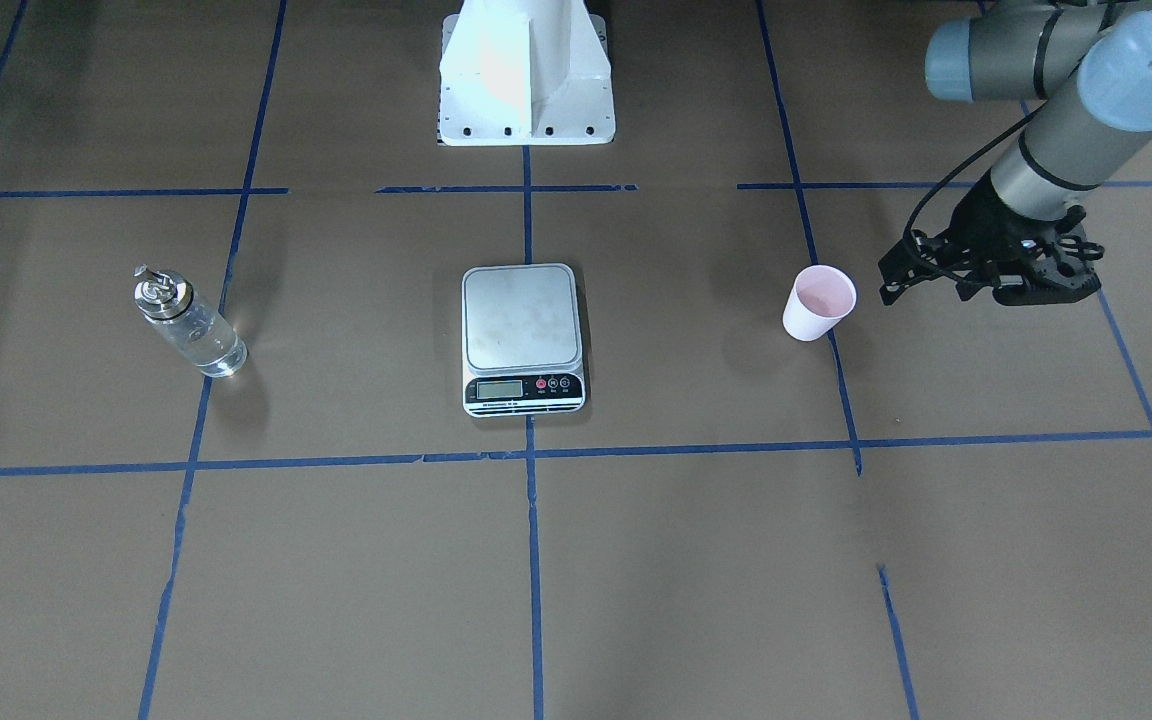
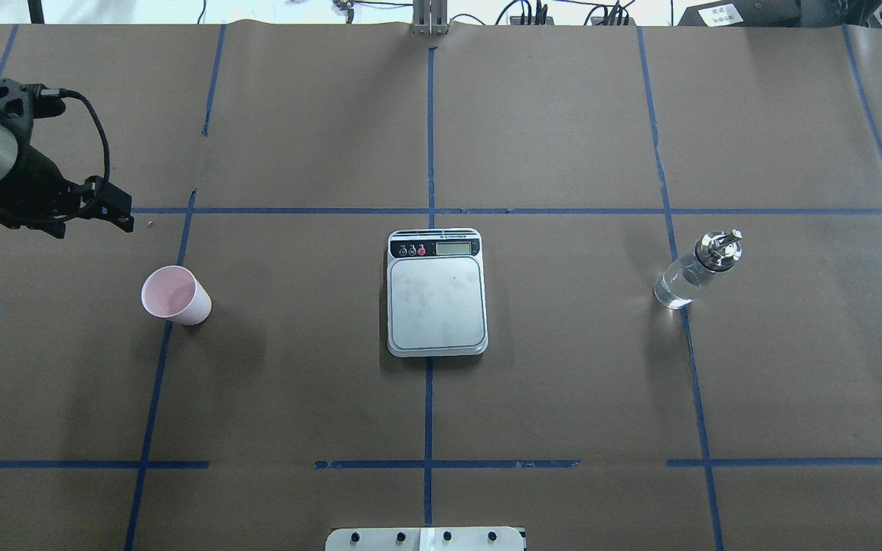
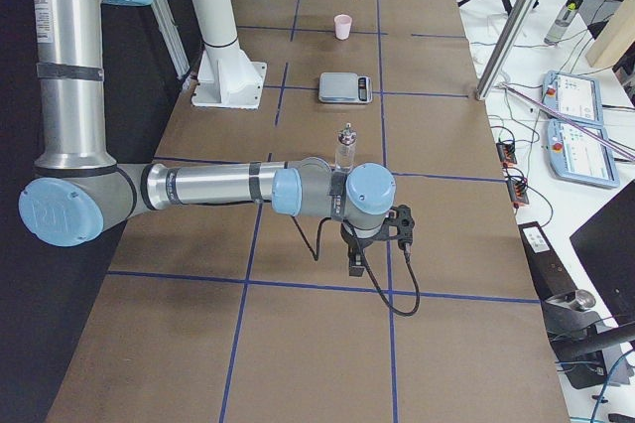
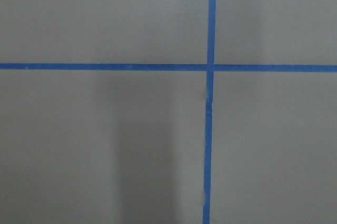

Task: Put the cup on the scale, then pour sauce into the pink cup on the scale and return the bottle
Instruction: 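Reach the left gripper down to the pink cup and close on it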

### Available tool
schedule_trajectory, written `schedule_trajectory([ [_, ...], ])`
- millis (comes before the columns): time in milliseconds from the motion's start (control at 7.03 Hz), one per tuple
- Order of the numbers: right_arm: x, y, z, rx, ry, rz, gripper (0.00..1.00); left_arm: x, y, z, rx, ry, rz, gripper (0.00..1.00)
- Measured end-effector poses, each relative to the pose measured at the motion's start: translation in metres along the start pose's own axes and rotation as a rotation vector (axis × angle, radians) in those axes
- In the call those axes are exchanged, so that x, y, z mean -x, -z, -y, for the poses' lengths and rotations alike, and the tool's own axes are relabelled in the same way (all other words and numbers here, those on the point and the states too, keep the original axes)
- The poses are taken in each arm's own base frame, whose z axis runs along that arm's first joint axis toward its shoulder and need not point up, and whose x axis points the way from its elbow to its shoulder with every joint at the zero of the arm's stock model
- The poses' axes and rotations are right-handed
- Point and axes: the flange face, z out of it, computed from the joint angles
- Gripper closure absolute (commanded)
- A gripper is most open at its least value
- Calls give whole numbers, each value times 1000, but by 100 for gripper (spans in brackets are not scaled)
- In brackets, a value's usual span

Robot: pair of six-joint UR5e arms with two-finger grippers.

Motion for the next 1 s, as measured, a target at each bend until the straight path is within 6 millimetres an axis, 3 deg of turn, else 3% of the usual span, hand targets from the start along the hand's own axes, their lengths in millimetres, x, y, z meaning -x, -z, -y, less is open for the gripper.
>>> schedule_trajectory([
  [996, 1, 1, 1, -2, 3, -1, 0, -17, -62, -54, 4, 118, 26, 2],
])
